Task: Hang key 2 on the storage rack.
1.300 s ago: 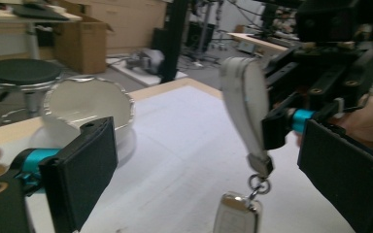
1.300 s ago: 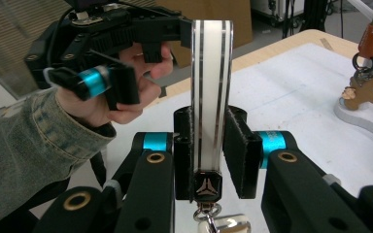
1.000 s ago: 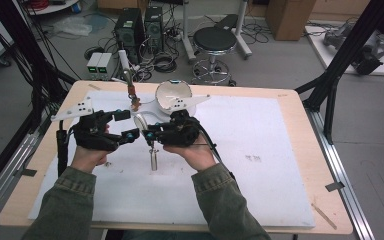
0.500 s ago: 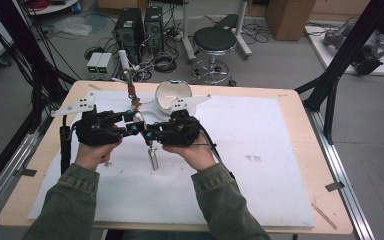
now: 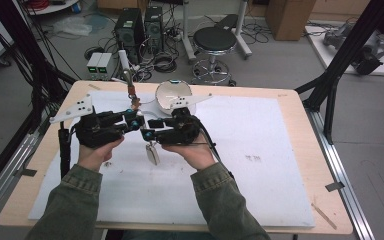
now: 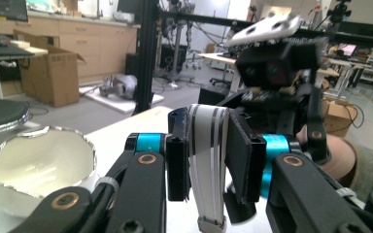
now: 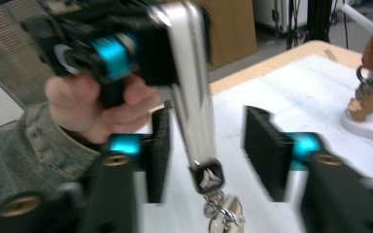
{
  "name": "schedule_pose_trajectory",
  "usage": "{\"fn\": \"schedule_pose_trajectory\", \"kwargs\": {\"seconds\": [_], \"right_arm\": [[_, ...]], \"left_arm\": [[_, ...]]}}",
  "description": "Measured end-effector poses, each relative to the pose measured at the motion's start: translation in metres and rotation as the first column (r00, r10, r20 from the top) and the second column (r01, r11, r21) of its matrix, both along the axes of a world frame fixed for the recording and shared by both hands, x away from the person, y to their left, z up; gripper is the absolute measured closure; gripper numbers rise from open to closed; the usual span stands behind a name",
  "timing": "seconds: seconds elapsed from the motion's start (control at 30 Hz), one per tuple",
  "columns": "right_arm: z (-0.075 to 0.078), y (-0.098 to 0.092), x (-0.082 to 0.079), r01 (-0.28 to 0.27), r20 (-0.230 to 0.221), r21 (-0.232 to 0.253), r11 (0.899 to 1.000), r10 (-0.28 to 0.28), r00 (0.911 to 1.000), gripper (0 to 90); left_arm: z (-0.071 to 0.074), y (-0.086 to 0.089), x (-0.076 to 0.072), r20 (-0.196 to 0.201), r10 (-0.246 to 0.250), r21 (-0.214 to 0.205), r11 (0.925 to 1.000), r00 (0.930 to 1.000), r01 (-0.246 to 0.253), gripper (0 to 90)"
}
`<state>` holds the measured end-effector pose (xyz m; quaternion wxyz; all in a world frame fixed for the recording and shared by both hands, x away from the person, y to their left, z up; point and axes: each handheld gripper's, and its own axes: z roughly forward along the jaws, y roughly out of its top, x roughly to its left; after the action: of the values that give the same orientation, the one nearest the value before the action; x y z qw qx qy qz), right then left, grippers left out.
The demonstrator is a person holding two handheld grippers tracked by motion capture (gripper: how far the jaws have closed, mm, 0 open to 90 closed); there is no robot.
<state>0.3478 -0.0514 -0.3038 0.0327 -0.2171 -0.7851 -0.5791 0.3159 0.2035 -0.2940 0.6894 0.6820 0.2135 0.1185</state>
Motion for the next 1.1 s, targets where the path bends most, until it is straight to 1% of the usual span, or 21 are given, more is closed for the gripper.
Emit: {"fn": "schedule_pose_trajectory", "kwargs": {"seconds": [0.03,0.07,0.13,0.2,0.23,0.27,0.3,0.37,0.4,0.43,0.47,0.53,0.7,0.8,0.87,0.9,0.93,1.0,1.03,1.07,1.1], "right_arm": [[0.000,-0.002,0.000,0.023,-0.010,-0.014,1.000,-0.023,0.9997,36.8],[0.000,-0.002,0.000,0.023,-0.010,-0.014,1.000,-0.023,0.9997,36.8],[-0.001,-0.004,0.001,0.046,-0.009,-0.034,0.998,-0.047,0.9989,26.3],[-0.002,-0.004,0.002,0.070,-0.002,-0.076,0.995,-0.070,0.9975,17.9],[-0.003,-0.004,0.001,0.098,0.011,-0.108,0.989,-0.097,0.9952,12.3],[-0.004,-0.004,0.001,0.119,0.017,-0.133,0.984,-0.117,0.9929,9.3],[-0.005,-0.006,0.000,0.144,0.029,-0.152,0.978,-0.141,0.9895,9.3],[-0.006,-0.012,-0.001,0.172,0.044,-0.155,0.973,-0.168,0.9849,6.3],[-0.007,-0.015,-0.002,0.192,0.052,-0.160,0.968,-0.186,0.9811,0.4],[-0.007,-0.019,-0.003,0.206,0.066,-0.164,0.965,-0.198,0.9780,0.4],[-0.007,-0.028,-0.005,0.239,0.084,-0.158,0.958,-0.228,0.9700,0.4],[-0.008,-0.032,-0.005,0.247,0.086,-0.155,0.957,-0.236,0.9680,0.4],[-0.011,-0.049,-0.011,0.313,0.125,-0.173,0.934,-0.294,0.9476,0.4],[-0.015,-0.057,-0.016,0.335,0.149,-0.183,0.924,-0.311,0.9388,0.4],[-0.019,-0.064,-0.019,0.356,0.160,-0.188,0.915,-0.329,0.9307,0.4],[-0.020,-0.067,-0.020,0.358,0.155,-0.187,0.915,-0.332,0.9303,0.4],[-0.022,-0.071,-0.020,0.366,0.157,-0.184,0.912,-0.340,0.9272,0.4],[-0.025,-0.078,-0.022,0.388,0.164,-0.180,0.904,-0.361,0.9180,0.4],[-0.027,-0.082,-0.023,0.392,0.164,-0.176,0.903,-0.365,0.9163,0.4],[-0.029,-0.087,-0.023,0.398,0.168,-0.177,0.900,-0.371,0.9132,0.4],[-0.031,-0.091,-0.024,0.411,0.179,-0.182,0.893,-0.381,0.9070,0.4]], "left_arm": [[0.001,0.000,0.000,0.007,0.006,0.007,1.0000,1.0000,-0.006,71.5],[0.002,-0.001,0.000,0.014,0.017,0.018,0.9997,0.9998,-0.017,71.5],[0.003,-0.002,0.002,0.024,0.033,0.040,0.9986,0.9992,-0.034,71.4],[0.003,-0.002,0.003,0.022,0.041,0.045,0.9981,0.9989,-0.042,71.5],[0.004,-0.002,0.003,0.024,0.053,0.051,0.9973,0.9983,-0.054,71.5],[0.004,-0.002,0.003,0.028,0.067,0.059,0.9959,0.9974,-0.068,71.5],[0.005,-0.002,0.003,0.027,0.073,0.062,0.9953,0.9970,-0.074,71.4],[0.005,0.001,0.005,0.027,0.086,0.076,0.9932,0.9959,-0.088,71.5],[0.005,0.002,0.006,0.023,0.092,0.076,0.9927,0.9955,-0.094,71.5],[0.004,0.003,0.007,0.018,0.097,0.076,0.9923,0.9952,-0.098,71.5],[0.004,0.005,0.008,0.015,0.099,0.079,0.9918,0.9950,-0.100,71.5],[0.004,0.006,0.009,0.013,0.110,0.089,0.9898,0.9938,-0.111,71.5],[0.004,0.007,0.012,0.003,0.134,0.094,0.9865,0.9910,-0.134,71.5],[0.004,0.006,0.013,0.007,0.146,0.119,0.9820,0.9892,-0.146,71.5],[0.005,0.008,0.014,0.009,0.162,0.124,0.9790,0.9868,-0.162,71.5],[0.006,0.009,0.014,0.008,0.171,0.120,0.9780,0.9853,-0.170,71.5],[0.007,0.010,0.015,0.007,0.178,0.122,0.9765,0.9840,-0.178,71.5],[0.008,0.014,0.018,-0.012,0.184,0.123,0.9757,0.9828,-0.181,71.4],[0.008,0.015,0.020,-0.020,0.183,0.126,0.9758,0.9830,-0.179,71.4],[0.008,0.015,0.022,-0.023,0.186,0.141,0.9733,0.9823,-0.181,71.4],[0.009,0.015,0.023,-0.019,0.188,0.156,0.9707,0.9820,-0.183,71.4]]}}
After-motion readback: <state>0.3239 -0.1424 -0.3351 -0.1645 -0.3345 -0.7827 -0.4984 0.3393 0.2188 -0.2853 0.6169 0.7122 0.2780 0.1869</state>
